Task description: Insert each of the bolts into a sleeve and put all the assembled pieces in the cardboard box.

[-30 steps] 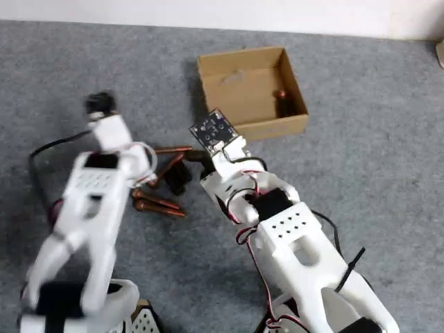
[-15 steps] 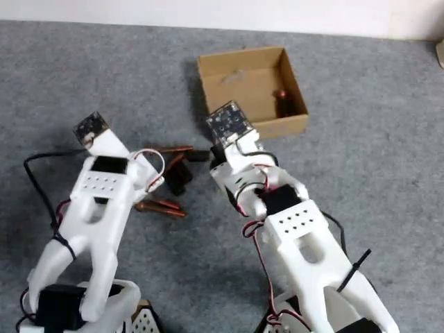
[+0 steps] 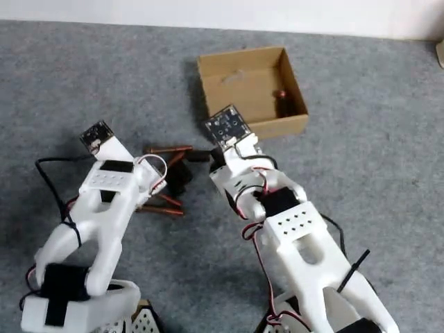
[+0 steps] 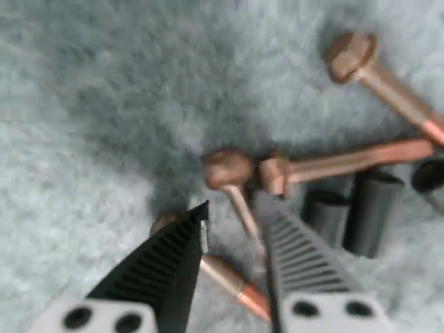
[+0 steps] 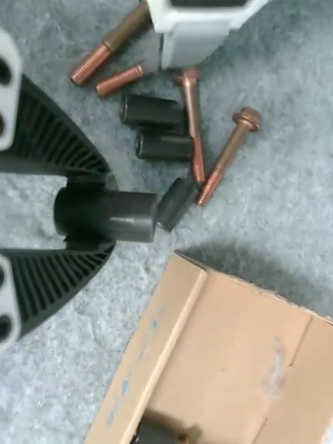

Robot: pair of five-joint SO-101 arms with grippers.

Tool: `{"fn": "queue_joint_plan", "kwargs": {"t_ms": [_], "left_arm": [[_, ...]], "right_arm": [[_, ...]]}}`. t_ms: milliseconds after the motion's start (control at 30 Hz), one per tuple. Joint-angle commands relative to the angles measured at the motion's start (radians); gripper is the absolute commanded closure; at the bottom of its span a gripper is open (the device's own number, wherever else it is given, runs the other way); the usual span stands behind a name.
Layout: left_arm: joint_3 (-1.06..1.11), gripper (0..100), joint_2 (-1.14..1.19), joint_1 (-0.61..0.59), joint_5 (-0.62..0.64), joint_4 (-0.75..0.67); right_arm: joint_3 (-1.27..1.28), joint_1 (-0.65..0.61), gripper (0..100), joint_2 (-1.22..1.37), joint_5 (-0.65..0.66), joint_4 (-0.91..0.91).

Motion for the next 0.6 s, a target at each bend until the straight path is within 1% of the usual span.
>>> {"fn": "queue_joint_plan", "kwargs": {"t_ms": [0, 133, 267, 467, 533, 567], "left_arm": [[-0.005, 83, 0.035, 0.015, 0.003, -0.066], [-0.005, 83, 0.050, 0.012, 0.003, -0.074], [-0.005, 83, 0.050, -0.022, 0.003, -0.077], [-0.002, 83, 0.051, -0.025, 0.003, -0.072], [-0.004, 86, 0.051, -0.025, 0.003, -0.071], [-0.004, 91, 0.051, -0.025, 0.003, -0.071]], "right_arm": [[-0.007, -0.005, 99.3, -0.036, -0.003, -0.028], [-0.007, -0.005, 99.3, -0.036, -0.003, -0.028], [-0.007, -0.005, 99.3, -0.036, -0.003, -0.028], [-0.007, -0.005, 99.3, -0.036, -0.003, -0.028], [-0.007, -0.005, 99.3, -0.036, -0.003, -0.028], [-0.007, -0.005, 99.3, -0.036, -0.003, -0.028]]}}
